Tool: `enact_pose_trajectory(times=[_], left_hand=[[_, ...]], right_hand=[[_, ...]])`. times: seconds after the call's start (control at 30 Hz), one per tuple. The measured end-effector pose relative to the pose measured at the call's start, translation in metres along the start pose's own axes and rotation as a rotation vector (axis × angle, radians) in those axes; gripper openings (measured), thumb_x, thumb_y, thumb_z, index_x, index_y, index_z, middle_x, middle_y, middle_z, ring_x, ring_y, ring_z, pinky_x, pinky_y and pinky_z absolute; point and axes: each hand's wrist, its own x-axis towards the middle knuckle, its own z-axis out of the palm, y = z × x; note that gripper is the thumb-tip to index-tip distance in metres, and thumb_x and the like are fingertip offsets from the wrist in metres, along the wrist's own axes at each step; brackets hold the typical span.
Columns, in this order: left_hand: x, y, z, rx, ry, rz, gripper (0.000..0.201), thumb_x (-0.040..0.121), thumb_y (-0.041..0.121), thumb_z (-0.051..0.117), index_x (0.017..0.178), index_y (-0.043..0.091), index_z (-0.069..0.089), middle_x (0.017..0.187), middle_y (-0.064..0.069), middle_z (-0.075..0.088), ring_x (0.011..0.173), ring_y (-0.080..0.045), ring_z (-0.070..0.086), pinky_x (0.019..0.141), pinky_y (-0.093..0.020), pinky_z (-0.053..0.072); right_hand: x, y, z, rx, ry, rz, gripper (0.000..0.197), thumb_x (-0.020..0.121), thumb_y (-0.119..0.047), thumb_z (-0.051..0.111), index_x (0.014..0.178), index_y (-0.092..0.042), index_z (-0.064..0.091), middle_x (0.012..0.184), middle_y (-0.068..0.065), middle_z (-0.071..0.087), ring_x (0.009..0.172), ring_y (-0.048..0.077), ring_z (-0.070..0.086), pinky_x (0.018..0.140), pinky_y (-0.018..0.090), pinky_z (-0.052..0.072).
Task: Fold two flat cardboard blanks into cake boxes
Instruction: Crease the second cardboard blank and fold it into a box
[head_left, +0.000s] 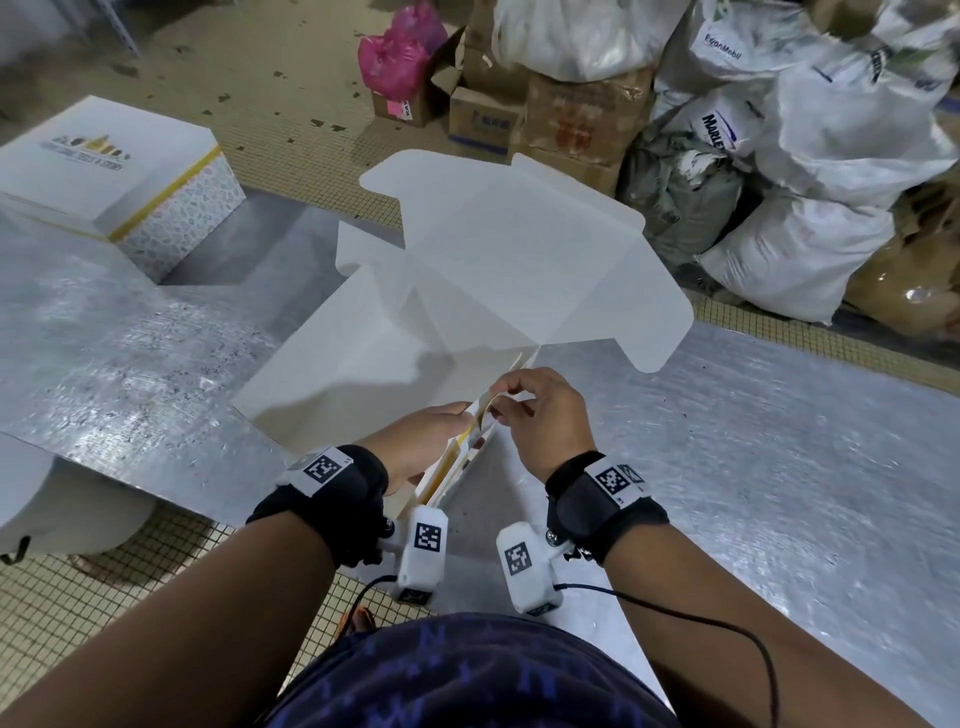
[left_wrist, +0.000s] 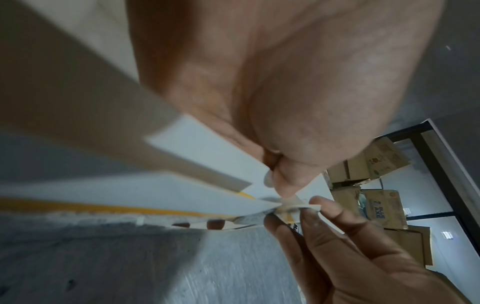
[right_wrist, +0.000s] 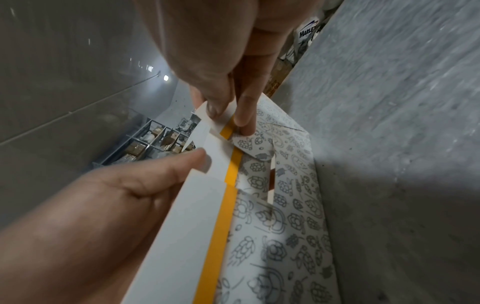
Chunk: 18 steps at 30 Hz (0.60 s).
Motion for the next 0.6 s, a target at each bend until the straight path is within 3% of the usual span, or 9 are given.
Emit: enact_pose_trajectory(times=[0.17,0.4,0.47,0.5,0.57,0.6], left_hand=[[0.0002,0.0003,-0.0024,-0.018,-0.002,-0.014,0.047,0.107,0.033,0.040,0.153,0.028,0.033,0.159,0.002,0.034,0.145,-0.021,0.031,0.100,-0.034,0.032],[0.0033,-0.0018,-0.0057,0.013,0.003,0.014,0.047,0.108,0.032,0.038,0.154,0.026,0.033,0.158,0.002,0.036,0.146,-0.020,0.031,0.100,-0.029,0.028],[0.0061,-0.0036,-0.0056,0.016,-0.002,0.021,0.039,0.108,0.032,0.038,0.146,0.033,0.043,0.141,0.006,0.048,0.129,-0.015,0.044,0.091,-0.027,0.031],[0.0074,-0.0043,-0.0043,0.031,-0.009,0.026,0.030,0.107,0.033,0.038,0.132,0.041,0.054,0.121,0.010,0.051,0.110,-0.011,0.049,0.082,-0.029,0.033],[0.0085,-0.0034,-0.0017,0.069,-0.030,0.033,0.025,0.106,0.036,0.038,0.098,0.049,0.058,0.096,0.012,0.045,0.083,-0.005,0.040,0.067,-0.029,0.030],[0.0096,-0.0028,-0.0008,0.075,-0.037,0.028,0.024,0.106,0.037,0.039,0.095,0.046,0.058,0.092,0.012,0.043,0.081,-0.006,0.038,0.065,-0.028,0.029]], right_hand=[[-0.0025,-0.0011,-0.0021,0.030,-0.008,-0.014,0.037,0.090,-0.001,0.066,0.078,-0.036,0.067,0.102,0.003,0.064,0.075,0.023,0.070,0.082,0.041,0.058],[-0.0026,0.0011,-0.0040,0.018,-0.052,-0.011,0.036,0.090,0.000,0.065,0.082,-0.036,0.069,0.102,0.001,0.065,0.080,0.021,0.070,0.085,0.038,0.058],[-0.0034,0.0036,-0.0027,0.009,-0.067,-0.021,0.032,0.091,-0.001,0.065,0.086,-0.032,0.071,0.103,0.001,0.066,0.081,0.020,0.071,0.084,0.036,0.058],[-0.0038,0.0044,-0.0013,0.003,-0.075,-0.036,0.028,0.092,-0.001,0.064,0.089,-0.027,0.072,0.103,0.002,0.065,0.080,0.019,0.071,0.083,0.036,0.059],[-0.0040,0.0072,0.0018,-0.002,-0.088,-0.068,0.021,0.094,0.000,0.062,0.098,-0.016,0.075,0.103,0.005,0.065,0.076,0.018,0.071,0.078,0.031,0.059],[-0.0035,0.0084,0.0021,0.007,-0.093,-0.071,0.021,0.095,0.001,0.060,0.102,-0.012,0.075,0.104,0.007,0.065,0.075,0.018,0.071,0.076,0.027,0.059]])
